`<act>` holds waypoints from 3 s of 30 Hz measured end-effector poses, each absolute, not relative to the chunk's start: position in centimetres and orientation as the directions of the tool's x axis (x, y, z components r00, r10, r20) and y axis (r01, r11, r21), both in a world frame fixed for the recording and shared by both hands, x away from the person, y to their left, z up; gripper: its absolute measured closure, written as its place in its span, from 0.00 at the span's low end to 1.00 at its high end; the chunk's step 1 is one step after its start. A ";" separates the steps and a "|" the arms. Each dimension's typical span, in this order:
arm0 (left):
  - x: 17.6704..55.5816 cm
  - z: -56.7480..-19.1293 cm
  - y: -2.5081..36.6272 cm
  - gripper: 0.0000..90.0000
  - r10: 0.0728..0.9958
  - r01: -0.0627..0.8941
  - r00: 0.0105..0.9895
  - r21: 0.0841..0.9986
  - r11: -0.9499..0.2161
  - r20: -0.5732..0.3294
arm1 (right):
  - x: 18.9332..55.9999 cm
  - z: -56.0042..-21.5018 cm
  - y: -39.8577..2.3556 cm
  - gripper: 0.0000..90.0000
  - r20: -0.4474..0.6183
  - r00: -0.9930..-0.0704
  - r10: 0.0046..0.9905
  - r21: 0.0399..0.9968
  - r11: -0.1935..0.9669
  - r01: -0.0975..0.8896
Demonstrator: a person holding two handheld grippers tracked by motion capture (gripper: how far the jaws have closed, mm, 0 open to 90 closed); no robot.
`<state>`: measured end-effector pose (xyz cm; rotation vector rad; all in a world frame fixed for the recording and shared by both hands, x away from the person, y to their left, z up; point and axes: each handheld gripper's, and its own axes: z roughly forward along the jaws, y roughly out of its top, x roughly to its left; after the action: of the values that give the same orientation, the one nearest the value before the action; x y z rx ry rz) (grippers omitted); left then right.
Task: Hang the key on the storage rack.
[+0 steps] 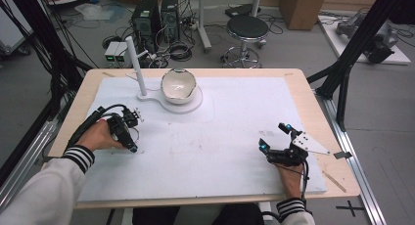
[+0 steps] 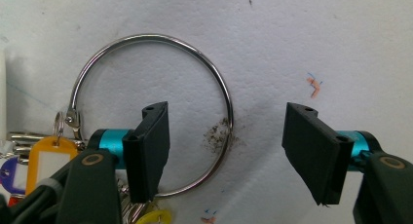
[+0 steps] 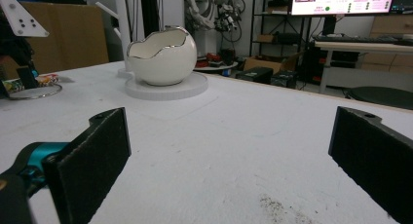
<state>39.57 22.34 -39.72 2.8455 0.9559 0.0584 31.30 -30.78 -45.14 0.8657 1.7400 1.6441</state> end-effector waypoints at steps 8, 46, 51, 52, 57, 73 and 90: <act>39.7 -39.8 22.2 0.53 0.606 0.603 0.795 0.119 -0.789 -0.009 | 31.3 -45.1 -30.8 0.01 0.017 -0.616 0.788 0.998 0.027 0.062; 40.0 -40.2 21.8 0.78 0.617 0.616 0.787 0.050 -0.786 0.010 | 31.3 -45.1 -30.8 0.01 0.017 -0.616 0.788 0.998 0.027 0.062; 40.0 -40.3 21.8 0.81 0.619 0.618 0.785 0.052 -0.784 0.005 | 31.3 -45.1 -30.8 0.01 0.017 -0.615 0.788 0.998 0.027 0.062; 40.0 -40.3 21.8 0.82 0.620 0.619 0.784 0.052 -0.783 0.004 | 31.3 -45.1 -30.8 0.01 0.017 -0.616 0.788 0.998 0.027 0.061; 40.0 -40.2 21.8 0.86 0.619 0.618 0.785 0.050 -0.785 0.002 | 31.3 -45.1 -30.8 0.01 0.018 -0.616 0.788 0.998 0.026 0.062; 39.8 -40.2 21.8 0.96 0.584 0.584 0.811 0.060 -0.810 -0.007 | 31.3 -45.1 -30.8 0.01 0.017 -0.616 0.788 0.998 0.027 0.062; 39.4 -36.4 23.6 0.97 0.535 0.506 0.844 0.271 -0.819 0.037 | 31.3 -45.1 -30.8 0.01 0.018 -0.616 0.788 0.998 0.026 0.062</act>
<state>39.39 23.62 -36.41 2.7715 0.7960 0.1630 31.31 -30.77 -45.14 0.8662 1.7397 1.6434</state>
